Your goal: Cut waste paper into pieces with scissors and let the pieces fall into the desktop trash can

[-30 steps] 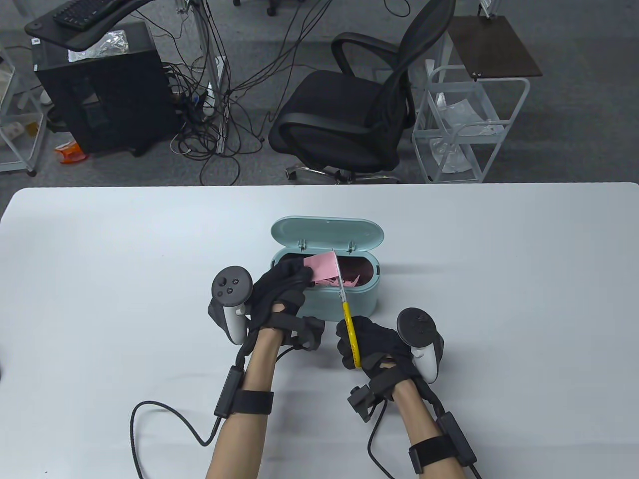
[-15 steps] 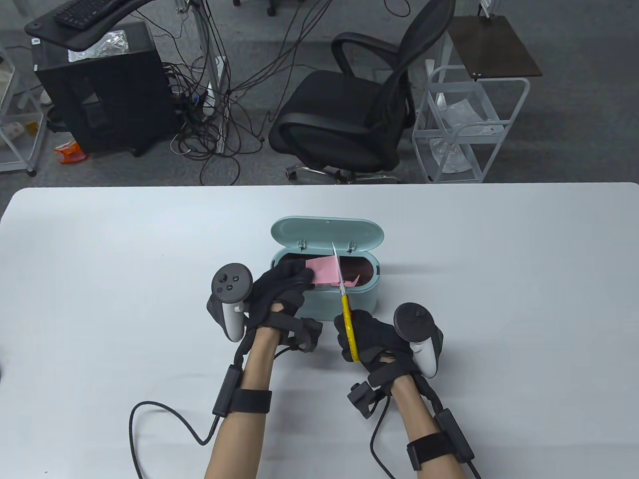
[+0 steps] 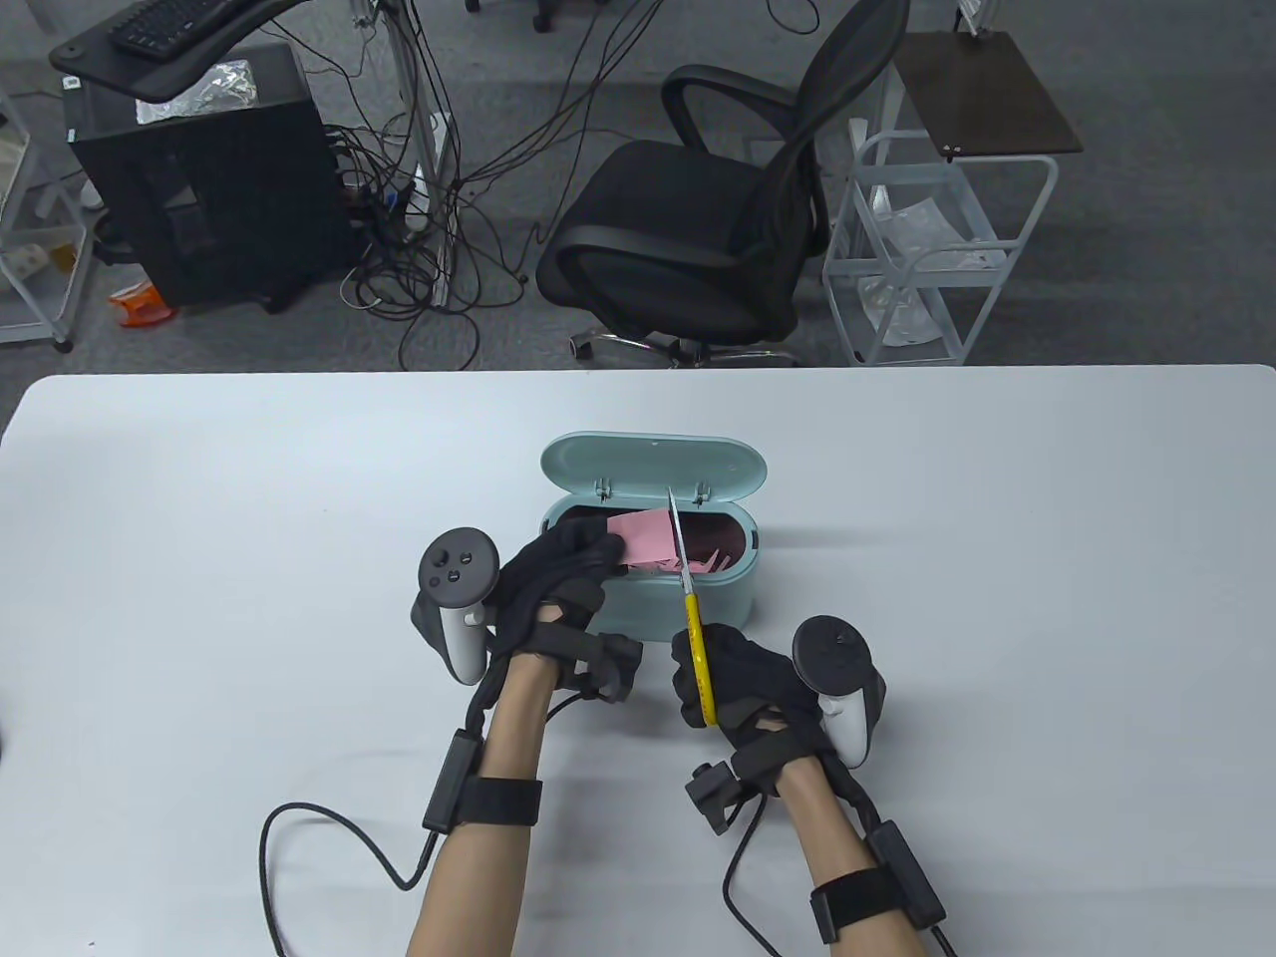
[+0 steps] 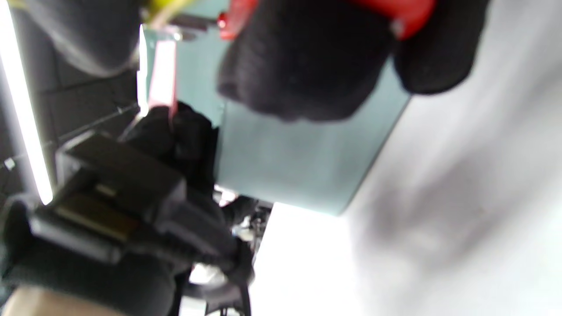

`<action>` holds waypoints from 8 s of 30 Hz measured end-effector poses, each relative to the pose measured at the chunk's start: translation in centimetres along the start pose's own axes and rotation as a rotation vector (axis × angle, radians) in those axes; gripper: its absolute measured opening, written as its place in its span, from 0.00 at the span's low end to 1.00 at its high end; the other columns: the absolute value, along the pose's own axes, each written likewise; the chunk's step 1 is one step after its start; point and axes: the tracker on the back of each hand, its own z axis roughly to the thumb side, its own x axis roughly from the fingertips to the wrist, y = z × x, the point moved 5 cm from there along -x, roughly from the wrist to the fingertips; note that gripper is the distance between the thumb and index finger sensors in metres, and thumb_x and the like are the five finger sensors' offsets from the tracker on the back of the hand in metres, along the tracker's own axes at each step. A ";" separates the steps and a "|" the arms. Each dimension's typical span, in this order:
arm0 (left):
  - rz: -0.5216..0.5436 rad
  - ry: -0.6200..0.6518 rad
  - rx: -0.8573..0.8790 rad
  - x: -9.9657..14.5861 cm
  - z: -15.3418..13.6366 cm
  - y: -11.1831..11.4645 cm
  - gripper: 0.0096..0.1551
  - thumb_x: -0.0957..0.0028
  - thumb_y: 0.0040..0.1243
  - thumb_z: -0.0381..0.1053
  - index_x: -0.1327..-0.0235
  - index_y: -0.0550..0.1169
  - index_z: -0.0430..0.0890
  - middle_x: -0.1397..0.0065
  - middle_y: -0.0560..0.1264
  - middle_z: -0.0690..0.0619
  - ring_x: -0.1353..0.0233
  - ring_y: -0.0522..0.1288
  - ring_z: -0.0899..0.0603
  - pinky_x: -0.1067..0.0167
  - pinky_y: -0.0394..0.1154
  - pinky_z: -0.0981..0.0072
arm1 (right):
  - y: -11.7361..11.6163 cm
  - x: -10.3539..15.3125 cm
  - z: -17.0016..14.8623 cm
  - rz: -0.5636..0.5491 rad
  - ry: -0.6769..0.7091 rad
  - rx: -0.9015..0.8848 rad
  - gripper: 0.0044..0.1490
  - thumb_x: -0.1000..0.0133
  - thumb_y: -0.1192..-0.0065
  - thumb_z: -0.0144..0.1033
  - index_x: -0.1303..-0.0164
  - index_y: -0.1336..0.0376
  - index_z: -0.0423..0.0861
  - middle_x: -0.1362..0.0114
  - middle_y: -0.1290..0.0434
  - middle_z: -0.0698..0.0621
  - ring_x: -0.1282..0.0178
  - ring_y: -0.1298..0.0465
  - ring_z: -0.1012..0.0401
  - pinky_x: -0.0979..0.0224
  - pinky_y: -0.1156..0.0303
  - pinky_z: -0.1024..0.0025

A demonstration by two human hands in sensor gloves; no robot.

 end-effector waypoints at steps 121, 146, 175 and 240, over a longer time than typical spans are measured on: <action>-0.041 0.028 -0.016 -0.2 -0.4 0.0 0.20 0.58 0.72 0.53 0.53 0.87 0.51 0.51 0.89 0.58 0.36 0.81 0.47 0.28 0.47 0.26 | -0.7 -0.6 1.0 0.065 0.022 0.127 0.47 0.53 0.44 0.70 0.38 0.38 0.42 0.44 0.24 0.47 0.60 0.19 0.55 0.30 0.31 0.42; -0.047 0.026 -0.013 -0.3 -0.4 0.0 0.20 0.57 0.72 0.54 0.53 0.87 0.52 0.52 0.89 0.59 0.35 0.81 0.47 0.28 0.47 0.26 | 0.2 -0.3 0.1 -0.004 -0.006 0.083 0.45 0.53 0.44 0.68 0.41 0.36 0.42 0.49 0.22 0.50 0.65 0.18 0.57 0.32 0.29 0.43; -0.038 0.003 0.063 -0.2 -1.0 -0.2 0.20 0.57 0.71 0.56 0.53 0.87 0.52 0.52 0.89 0.58 0.35 0.81 0.48 0.28 0.46 0.27 | -1.7 -0.3 0.5 0.012 0.048 0.189 0.46 0.52 0.48 0.69 0.39 0.37 0.42 0.45 0.24 0.47 0.60 0.18 0.55 0.33 0.28 0.43; -0.059 0.018 0.022 -0.4 -1.0 0.0 0.20 0.56 0.70 0.58 0.54 0.88 0.53 0.52 0.90 0.59 0.34 0.80 0.48 0.28 0.46 0.28 | -2.0 0.2 -0.7 0.106 -0.024 0.248 0.53 0.52 0.51 0.73 0.32 0.48 0.42 0.31 0.34 0.42 0.46 0.24 0.49 0.26 0.41 0.34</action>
